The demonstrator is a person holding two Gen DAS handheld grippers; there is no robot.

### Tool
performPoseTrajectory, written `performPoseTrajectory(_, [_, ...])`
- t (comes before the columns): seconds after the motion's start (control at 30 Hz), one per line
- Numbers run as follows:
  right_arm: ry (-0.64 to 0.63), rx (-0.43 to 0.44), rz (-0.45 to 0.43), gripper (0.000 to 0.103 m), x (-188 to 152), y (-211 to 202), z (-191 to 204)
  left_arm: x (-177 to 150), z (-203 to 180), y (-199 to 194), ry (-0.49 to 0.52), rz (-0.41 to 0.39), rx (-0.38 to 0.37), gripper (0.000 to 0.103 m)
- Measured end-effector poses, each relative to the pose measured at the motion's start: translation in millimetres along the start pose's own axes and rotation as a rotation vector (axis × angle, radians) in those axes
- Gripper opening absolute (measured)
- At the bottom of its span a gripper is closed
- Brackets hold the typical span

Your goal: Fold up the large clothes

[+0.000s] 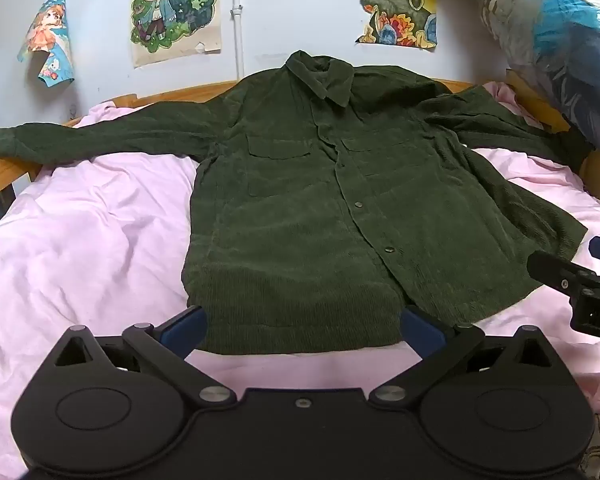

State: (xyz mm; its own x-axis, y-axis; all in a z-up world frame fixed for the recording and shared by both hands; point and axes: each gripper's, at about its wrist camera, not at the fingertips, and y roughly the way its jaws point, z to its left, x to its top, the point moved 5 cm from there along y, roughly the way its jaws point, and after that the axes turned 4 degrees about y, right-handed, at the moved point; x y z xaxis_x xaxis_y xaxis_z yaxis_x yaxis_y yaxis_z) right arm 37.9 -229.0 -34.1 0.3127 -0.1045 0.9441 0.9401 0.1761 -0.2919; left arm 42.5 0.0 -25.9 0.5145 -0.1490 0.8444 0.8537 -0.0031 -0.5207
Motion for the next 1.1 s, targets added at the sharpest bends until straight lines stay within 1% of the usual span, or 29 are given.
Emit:
performPoseTrajectory(0.17, [0.005,-0.007,-0.006,0.103,1.4,0.2,-2.1,-0.2,-0.7,-1.7,0.009,-0.003,0.01,0.102])
performPoseTrajectory(0.23, [0.004,-0.008,-0.006,0.103,-1.6,-0.3,-0.6,-2.1,-7.0,-3.0,0.014,-0.007,0.017,0.102])
performPoseTrajectory(0.77, [0.006,-0.015,0.005,0.103,-1.8,1.3,-1.4,-1.2,-6.5,-3.7,0.01,0.013,-0.001,0.102])
performPoseTrajectory(0.83, [0.008,-0.019,0.006,0.103,-1.4,1.1,-2.2,0.7,-5.9,1.0,0.015,0.015,-0.007,0.102])
performPoseTrajectory(1.1, [0.011,-0.025,0.006,0.103,-1.0,1.3,-2.9,-0.2,-5.4,0.1,0.019,0.011,-0.008,0.102])
